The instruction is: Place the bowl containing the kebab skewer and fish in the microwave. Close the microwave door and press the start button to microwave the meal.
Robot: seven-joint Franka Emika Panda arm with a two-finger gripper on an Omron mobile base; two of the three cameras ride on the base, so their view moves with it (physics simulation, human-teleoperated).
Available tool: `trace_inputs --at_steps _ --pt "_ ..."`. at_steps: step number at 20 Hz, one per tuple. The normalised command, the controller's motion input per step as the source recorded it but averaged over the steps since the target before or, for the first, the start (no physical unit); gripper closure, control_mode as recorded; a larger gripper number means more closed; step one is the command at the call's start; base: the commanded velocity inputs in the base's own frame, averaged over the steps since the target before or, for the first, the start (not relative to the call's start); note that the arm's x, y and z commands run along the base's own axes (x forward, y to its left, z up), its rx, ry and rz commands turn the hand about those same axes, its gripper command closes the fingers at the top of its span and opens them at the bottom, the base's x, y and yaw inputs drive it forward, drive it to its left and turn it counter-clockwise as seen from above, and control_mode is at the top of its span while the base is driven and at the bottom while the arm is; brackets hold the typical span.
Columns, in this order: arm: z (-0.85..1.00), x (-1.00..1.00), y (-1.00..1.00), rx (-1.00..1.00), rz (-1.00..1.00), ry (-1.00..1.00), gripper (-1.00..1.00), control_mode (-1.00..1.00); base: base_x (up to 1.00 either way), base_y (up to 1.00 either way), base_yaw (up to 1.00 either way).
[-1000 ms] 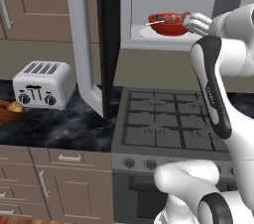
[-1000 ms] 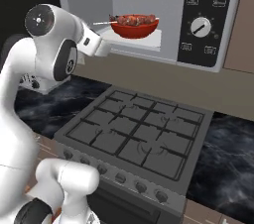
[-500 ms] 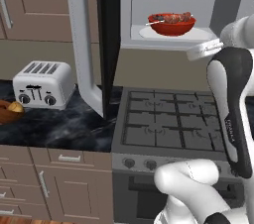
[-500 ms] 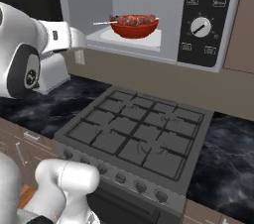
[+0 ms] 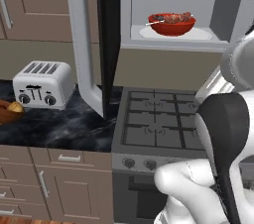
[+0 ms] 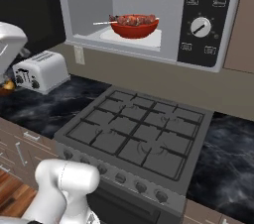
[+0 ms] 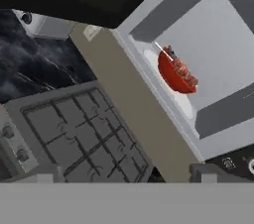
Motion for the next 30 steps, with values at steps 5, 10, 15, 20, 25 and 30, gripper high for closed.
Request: trace_inputs --at_steps 5,10,15,20,25,30 --pt "-0.03 -0.83 0.38 -0.54 0.11 -0.19 -1.0 -1.0 0.0 0.0 0.0" --pt "-0.44 -0.67 0.37 -0.5 0.05 -0.41 -1.0 -1.0 0.0 0.0 0.0" --pt "-0.32 -0.39 0.39 -0.43 0.01 -0.43 -1.0 -1.0 0.0 0.0 0.0" --pt "0.11 -0.21 0.67 -0.29 0.0 -0.18 -1.0 -1.0 0.0 0.0 0.0" --pt "0.05 0.0 0.86 -0.19 0.0 -0.09 -1.0 -1.0 0.0 0.0 0.0" --pt "0.0 0.12 0.81 -0.11 0.0 -0.06 -1.0 -1.0 0.0 0.0 0.0"
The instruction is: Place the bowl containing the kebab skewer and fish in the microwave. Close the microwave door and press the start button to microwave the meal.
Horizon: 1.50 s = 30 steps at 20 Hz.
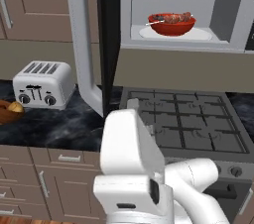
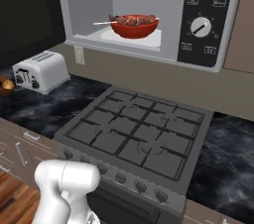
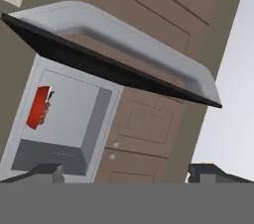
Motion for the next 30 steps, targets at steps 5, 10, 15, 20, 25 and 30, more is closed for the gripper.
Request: trace_inputs --at_steps 5,10,15,20,25,30 --pt "0.0 0.39 0.61 -0.03 0.0 0.0 -1.0 -1.0 0.0 0.0 0.0" --pt "-0.02 0.51 0.54 0.0 0.0 0.0 -1.0 -1.0 0.0 0.0 0.0" --pt "-0.05 0.49 0.6 0.0 0.0 0.0 -1.0 -1.0 0.0 0.0 0.0" --pt "-0.04 0.52 0.52 0.0 -0.01 0.0 -1.0 -1.0 0.0 0.0 0.0" --pt "0.0 0.43 0.07 0.0 -0.13 0.0 -1.0 -1.0 0.0 0.0 0.0" --pt "0.0 0.65 0.03 0.0 -0.19 0.0 -1.0 -1.0 0.0 0.0 0.0"
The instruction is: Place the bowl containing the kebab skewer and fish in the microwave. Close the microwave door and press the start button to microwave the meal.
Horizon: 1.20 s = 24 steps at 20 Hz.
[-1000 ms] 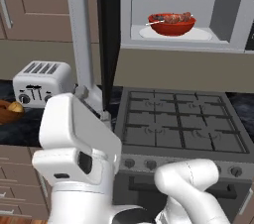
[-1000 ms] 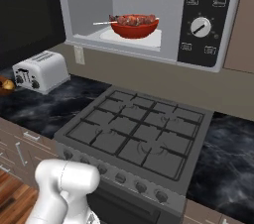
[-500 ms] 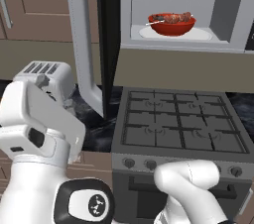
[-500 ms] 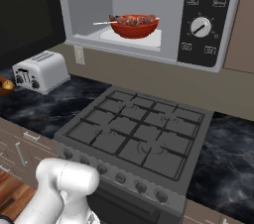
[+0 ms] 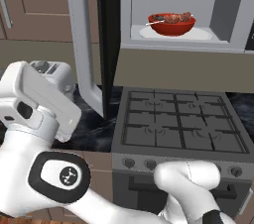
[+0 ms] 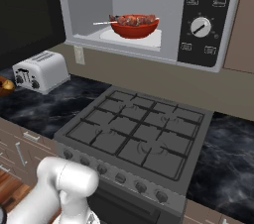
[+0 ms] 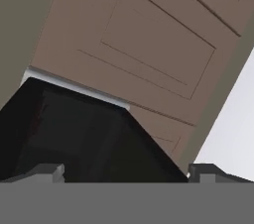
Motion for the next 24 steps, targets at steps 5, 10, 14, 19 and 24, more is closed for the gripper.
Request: trace_inputs --at_steps 5,10,14,19,24 --pt "0.0 0.72 0.13 -0.01 -0.19 0.0 -1.0 -1.0 0.0 0.0 0.0" --pt "0.0 0.19 -0.01 0.0 -0.31 -0.03 -1.0 -1.0 0.0 0.0 0.0" --pt "0.0 -0.01 -0.16 -0.02 -0.4 -0.21 -1.0 -1.0 0.0 0.0 0.0" --pt "0.01 -0.04 -0.2 -0.05 -0.45 -0.27 -1.0 -1.0 0.0 0.0 0.0" --pt "0.01 -0.14 -0.4 -0.01 -0.47 -0.29 -1.0 -1.0 0.0 0.0 0.0"
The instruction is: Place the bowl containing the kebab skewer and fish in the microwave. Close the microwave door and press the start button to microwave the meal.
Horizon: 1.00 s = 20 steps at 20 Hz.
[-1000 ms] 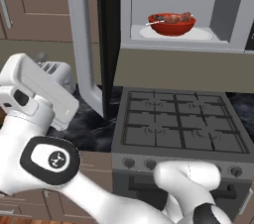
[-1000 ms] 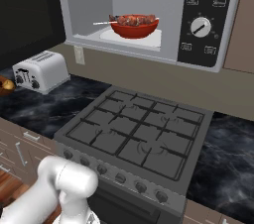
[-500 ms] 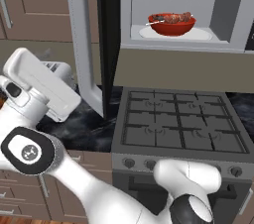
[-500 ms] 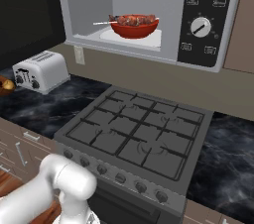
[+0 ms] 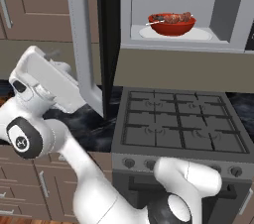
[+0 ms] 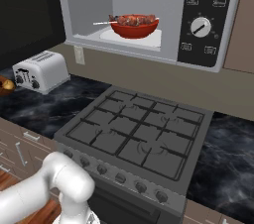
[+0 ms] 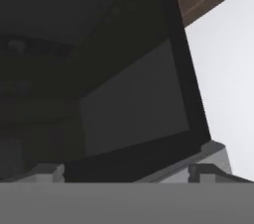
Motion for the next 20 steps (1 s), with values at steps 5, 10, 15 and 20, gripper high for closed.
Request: trace_inputs --at_steps 5,10,15,20 --pt "0.2 -0.58 -0.61 0.01 -0.43 -0.22 -1.0 -1.0 0.0 0.0 0.0" --pt "0.27 -0.95 -0.84 0.1 -0.22 -0.17 -1.0 -1.0 0.0 0.0 0.0" --pt "0.21 -1.0 -0.98 0.19 -0.03 -0.21 -1.0 -1.0 0.0 0.0 0.0" --pt "0.2 -1.0 -1.0 0.24 0.0 -0.25 -1.0 -1.0 0.0 0.0 0.0"
